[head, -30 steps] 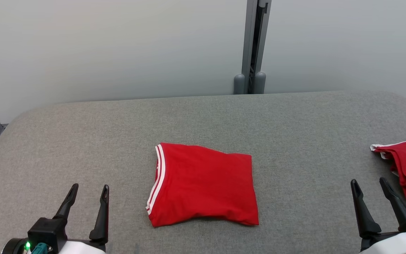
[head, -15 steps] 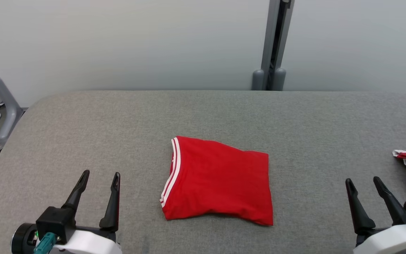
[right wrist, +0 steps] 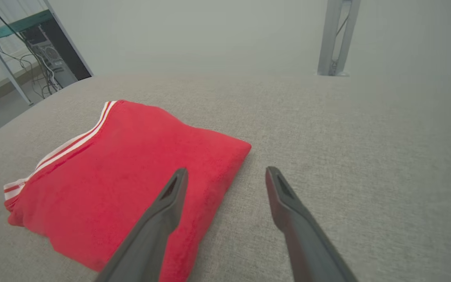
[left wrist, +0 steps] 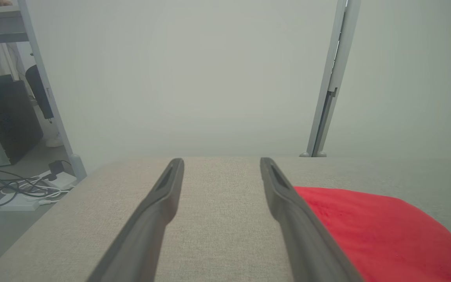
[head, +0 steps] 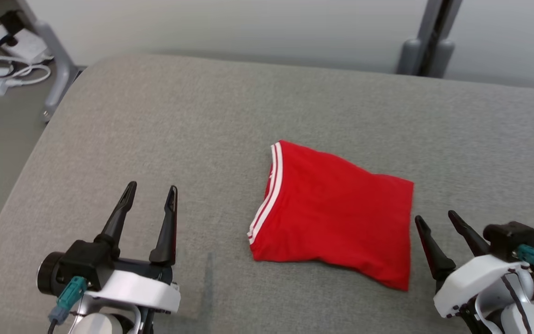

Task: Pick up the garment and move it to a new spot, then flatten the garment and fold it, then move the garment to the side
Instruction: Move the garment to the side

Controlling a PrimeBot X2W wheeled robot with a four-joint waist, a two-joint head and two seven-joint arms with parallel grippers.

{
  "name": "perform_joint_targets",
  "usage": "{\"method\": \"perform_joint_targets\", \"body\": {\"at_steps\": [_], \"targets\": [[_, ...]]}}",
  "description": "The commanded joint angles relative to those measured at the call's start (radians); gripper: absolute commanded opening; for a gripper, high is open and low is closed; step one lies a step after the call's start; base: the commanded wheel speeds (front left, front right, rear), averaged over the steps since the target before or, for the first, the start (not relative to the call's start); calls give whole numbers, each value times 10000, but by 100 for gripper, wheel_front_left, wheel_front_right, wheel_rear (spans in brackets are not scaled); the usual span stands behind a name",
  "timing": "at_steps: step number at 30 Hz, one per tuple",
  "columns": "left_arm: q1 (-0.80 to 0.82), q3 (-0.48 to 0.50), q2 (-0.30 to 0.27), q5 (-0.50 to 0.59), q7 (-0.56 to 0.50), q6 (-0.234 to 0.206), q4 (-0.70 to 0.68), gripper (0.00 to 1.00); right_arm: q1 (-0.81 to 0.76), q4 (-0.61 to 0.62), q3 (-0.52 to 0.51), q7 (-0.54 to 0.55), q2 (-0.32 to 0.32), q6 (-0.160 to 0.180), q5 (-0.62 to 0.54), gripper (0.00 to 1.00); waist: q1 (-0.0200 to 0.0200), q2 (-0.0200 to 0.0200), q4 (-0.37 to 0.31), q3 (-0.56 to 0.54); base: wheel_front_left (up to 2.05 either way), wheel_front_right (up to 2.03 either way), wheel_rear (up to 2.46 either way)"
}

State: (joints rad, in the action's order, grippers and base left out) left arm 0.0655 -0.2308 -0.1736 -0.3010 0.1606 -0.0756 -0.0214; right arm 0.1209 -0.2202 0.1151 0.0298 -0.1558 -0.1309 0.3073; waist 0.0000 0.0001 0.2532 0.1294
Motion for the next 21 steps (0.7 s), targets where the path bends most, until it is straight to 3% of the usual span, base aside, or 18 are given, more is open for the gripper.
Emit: {"method": "perform_joint_targets", "body": {"at_steps": [1,10,11,12,13,14,21], "targets": [[276,31,7,-60,125,43,109,100,233,-214,104,25,-118,5,76,100,0,-1,480,486,0,0,0],[806,17,99,-36,678,212,718,100,1031,-1865,678,594,-380,5,592,100,0,-1,989,906,0,0,0],[835,26,96,-33,697,219,750,100,1043,-1986,717,688,-360,5,704,91,0,-1,999,913,0,0,0],[864,35,84,-21,723,218,774,100,1054,-2076,749,738,-389,5,721,48,0,-1,1001,916,0,0,0],[882,40,69,5,754,205,790,100,1050,-2128,795,788,-394,5,773,27,0,-1,993,911,0,0,0],[891,50,60,11,783,193,804,100,1054,-2149,856,838,-380,5,840,0,0,-1,973,903,0,0,0],[798,114,-72,-10,807,146,747,100,1181,-1565,1421,602,-756,5,696,0,0,-1,403,757,0,0,0]]}}
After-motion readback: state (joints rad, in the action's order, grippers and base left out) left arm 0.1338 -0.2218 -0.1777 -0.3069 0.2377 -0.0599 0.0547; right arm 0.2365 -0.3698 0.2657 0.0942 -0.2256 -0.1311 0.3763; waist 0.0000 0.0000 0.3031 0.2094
